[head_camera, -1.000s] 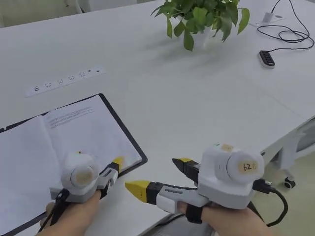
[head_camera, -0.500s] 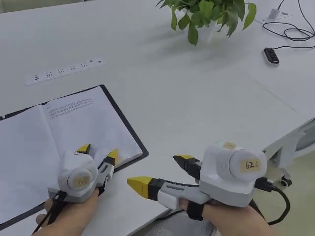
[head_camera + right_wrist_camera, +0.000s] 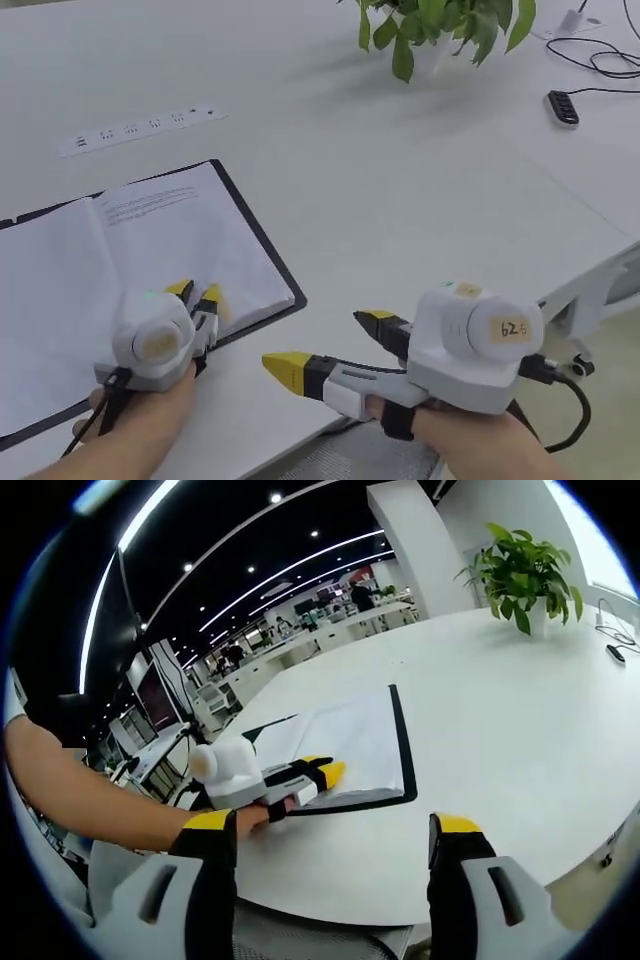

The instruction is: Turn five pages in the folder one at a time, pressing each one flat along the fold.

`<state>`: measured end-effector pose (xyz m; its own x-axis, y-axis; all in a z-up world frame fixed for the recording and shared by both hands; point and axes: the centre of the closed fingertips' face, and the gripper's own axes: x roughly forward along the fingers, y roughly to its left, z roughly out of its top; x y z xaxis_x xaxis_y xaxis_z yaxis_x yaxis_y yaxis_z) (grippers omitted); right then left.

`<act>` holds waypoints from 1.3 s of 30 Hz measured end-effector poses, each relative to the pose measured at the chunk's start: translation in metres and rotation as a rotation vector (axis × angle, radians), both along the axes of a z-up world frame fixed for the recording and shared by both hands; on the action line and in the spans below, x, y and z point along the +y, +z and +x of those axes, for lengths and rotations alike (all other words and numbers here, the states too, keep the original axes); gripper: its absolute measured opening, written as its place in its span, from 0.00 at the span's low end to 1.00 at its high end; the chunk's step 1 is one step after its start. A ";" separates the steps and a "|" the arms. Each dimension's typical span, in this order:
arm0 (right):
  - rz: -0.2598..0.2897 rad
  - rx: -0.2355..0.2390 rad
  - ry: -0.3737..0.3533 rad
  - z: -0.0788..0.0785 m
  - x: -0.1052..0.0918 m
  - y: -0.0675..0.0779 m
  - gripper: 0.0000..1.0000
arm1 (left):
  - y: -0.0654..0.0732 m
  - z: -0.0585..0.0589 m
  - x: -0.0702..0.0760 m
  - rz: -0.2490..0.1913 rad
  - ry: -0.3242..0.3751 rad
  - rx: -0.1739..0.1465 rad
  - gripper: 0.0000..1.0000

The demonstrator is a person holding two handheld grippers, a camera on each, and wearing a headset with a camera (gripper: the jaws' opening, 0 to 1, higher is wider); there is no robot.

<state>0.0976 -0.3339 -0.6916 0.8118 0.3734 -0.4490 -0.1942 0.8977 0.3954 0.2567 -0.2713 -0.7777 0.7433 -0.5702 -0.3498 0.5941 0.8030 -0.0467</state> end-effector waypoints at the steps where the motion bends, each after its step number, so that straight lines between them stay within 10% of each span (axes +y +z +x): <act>1: -0.001 -0.002 0.002 0.000 0.000 0.000 0.77 | 0.000 -0.001 0.000 -0.005 0.004 0.006 0.14; 21: -0.021 0.016 0.106 0.059 0.003 -0.010 0.65 | -0.001 0.001 0.001 -0.182 0.086 0.163 0.04; 27: 0.033 0.067 0.123 0.075 0.014 -0.024 0.59 | -0.001 0.000 0.000 -0.197 0.082 0.171 0.03; 39: 0.309 0.235 -0.005 0.082 0.037 -0.045 0.45 | -0.001 0.001 -0.001 -0.193 0.085 0.162 0.03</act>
